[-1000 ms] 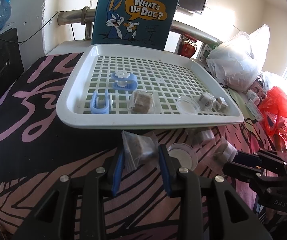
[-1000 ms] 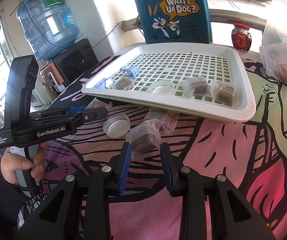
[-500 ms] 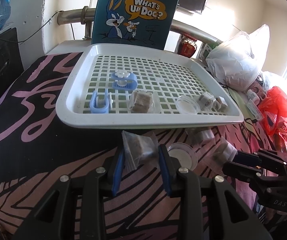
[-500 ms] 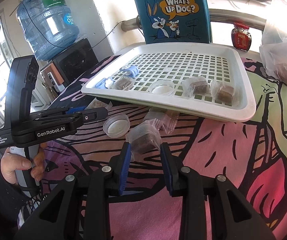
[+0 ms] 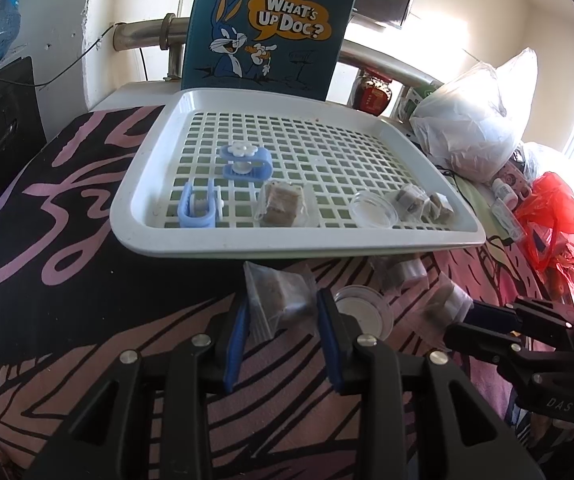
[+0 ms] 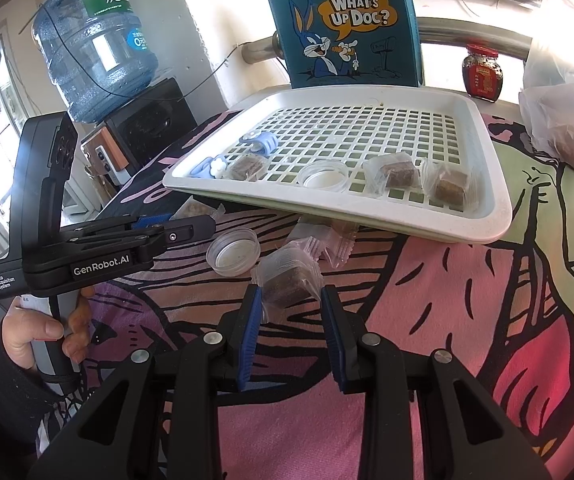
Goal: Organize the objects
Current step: 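Carry both boxes onto the white tray and open both grippers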
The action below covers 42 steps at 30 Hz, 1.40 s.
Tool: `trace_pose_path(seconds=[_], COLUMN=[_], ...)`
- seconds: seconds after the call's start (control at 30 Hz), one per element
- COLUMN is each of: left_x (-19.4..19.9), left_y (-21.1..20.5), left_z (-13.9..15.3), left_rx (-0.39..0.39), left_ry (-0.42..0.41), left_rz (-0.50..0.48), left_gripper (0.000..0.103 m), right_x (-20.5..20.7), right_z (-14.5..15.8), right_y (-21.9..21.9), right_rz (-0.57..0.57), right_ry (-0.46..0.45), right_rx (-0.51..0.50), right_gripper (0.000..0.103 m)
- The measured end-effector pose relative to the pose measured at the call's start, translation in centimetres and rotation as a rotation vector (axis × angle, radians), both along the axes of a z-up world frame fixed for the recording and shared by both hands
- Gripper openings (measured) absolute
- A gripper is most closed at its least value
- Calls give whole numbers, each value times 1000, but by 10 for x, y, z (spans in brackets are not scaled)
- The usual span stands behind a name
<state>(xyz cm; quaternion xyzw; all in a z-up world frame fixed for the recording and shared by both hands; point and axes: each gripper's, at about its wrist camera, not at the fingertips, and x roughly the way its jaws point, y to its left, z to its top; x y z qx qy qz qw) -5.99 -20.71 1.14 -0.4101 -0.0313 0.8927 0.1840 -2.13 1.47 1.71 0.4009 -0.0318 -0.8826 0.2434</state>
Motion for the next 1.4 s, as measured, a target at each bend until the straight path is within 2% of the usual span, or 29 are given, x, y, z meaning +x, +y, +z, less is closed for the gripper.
trace_pose_path(seconds=[0.33, 0.43, 0.53, 0.7, 0.87, 1.07, 1.2, 1.3, 1.4], left_x=[4, 5, 5, 0, -1, -17, -53, -72, -84], left_y=[1, 2, -3, -16, -17, -5, -13, -21, -21], left_z=[4, 8, 15, 25, 39, 70, 63, 49, 38], left_rx=[20, 30, 56, 89, 114, 93, 66, 50, 49], left_ry=[27, 47, 79, 103, 124, 223, 171, 131, 100], left_rz=[-27, -41, -37, 10, 15, -13, 68, 118, 125], left_gripper=[32, 32, 32, 32, 32, 32, 32, 32, 32], right_x=[1, 1, 1, -7, -22, -48, -59, -69, -82], right_z=[4, 9, 20, 35, 34, 32, 43, 45, 34], right_y=[3, 8, 17, 47, 73, 84, 78, 75, 78], right_rz=[17, 1, -38, -153, -230, -282, -278, -284, -309], right_ry=[12, 47, 108, 167, 143, 106, 139, 164, 128], right_rx=[-57, -69, -74, -151, -217, -249, -273, -243, -239], right_gripper=[30, 30, 30, 30, 30, 30, 30, 31, 31])
